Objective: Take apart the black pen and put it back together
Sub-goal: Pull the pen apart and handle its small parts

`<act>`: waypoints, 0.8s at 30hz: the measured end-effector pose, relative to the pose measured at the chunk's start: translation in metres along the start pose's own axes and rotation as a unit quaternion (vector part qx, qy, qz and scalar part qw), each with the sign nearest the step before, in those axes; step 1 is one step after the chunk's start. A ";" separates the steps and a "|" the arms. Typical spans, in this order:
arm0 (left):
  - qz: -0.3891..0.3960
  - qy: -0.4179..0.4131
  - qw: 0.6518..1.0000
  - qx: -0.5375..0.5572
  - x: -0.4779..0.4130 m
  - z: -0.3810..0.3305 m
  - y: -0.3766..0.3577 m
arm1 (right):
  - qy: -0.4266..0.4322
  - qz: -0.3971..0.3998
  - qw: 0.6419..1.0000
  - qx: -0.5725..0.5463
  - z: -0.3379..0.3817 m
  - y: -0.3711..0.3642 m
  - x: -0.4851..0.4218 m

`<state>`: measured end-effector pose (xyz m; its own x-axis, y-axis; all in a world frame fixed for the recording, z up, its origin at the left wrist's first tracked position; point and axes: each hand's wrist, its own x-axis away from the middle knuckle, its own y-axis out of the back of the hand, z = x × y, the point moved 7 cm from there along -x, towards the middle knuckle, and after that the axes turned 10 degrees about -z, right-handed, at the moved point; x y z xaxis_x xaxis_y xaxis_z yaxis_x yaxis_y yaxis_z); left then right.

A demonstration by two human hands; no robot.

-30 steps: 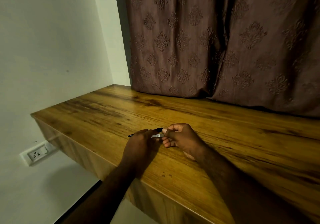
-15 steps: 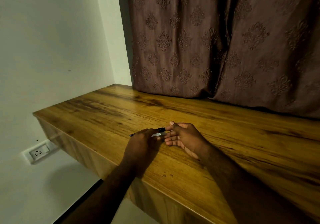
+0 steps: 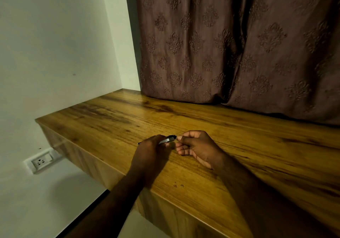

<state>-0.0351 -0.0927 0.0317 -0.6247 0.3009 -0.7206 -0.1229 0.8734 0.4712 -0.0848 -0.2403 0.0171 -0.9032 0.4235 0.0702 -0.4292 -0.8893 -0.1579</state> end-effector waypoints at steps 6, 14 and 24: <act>-0.020 0.009 1.000 -0.004 0.000 0.002 0.002 | -0.006 -0.017 1.000 -0.006 0.002 0.011 -0.004; -0.042 0.008 0.998 -0.035 -0.001 0.000 0.008 | 0.002 -0.066 0.997 -0.047 0.009 0.040 -0.012; -0.033 0.002 0.999 -0.042 0.000 -0.014 0.013 | 0.143 -0.216 0.960 0.106 0.022 0.061 -0.015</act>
<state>-0.0475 -0.0865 0.0450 -0.6157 0.2419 -0.7499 -0.2283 0.8561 0.4636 -0.0979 -0.3045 0.0278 -0.6159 0.7636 -0.1939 -0.7819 -0.6225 0.0318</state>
